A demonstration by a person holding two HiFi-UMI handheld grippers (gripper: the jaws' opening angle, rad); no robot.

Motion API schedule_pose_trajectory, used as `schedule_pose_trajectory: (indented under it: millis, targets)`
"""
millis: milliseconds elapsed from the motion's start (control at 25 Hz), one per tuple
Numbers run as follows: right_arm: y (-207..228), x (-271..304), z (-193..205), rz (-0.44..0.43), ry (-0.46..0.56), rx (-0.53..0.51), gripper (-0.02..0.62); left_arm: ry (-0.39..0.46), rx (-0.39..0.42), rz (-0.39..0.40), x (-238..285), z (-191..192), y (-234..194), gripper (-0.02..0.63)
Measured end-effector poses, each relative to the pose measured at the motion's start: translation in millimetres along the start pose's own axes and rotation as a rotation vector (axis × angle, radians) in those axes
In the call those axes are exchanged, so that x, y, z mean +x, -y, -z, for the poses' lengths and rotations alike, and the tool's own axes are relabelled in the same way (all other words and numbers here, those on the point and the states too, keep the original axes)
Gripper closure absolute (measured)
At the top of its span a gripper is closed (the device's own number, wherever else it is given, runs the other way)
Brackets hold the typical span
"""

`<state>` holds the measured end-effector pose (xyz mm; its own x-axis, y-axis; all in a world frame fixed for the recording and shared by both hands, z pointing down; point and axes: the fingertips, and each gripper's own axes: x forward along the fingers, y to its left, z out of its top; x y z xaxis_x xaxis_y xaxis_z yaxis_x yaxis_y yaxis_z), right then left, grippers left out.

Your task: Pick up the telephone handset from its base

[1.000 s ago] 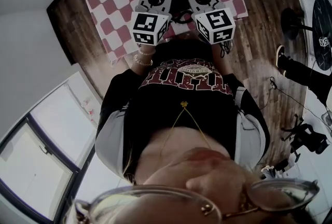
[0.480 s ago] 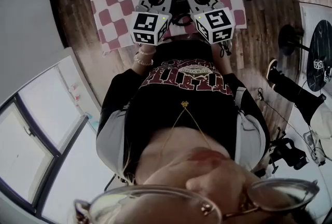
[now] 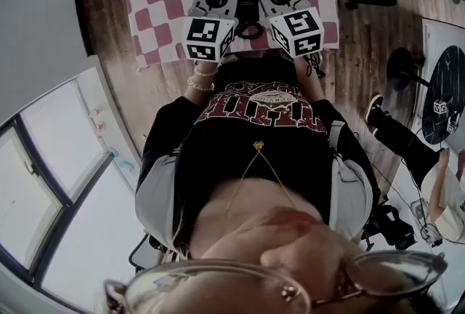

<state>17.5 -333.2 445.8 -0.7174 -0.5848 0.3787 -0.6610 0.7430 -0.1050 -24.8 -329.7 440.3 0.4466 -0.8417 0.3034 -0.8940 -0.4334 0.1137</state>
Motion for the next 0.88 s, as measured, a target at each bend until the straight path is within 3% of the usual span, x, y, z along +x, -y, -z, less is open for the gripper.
schedule_pose_trajectory:
  millis: [880]
  targets:
    - [12.1,26.3,57.9,-0.042,-0.124,0.039,0.575,-0.128,-0.077,-0.067,14.4,61.8,-17.1,0.595]
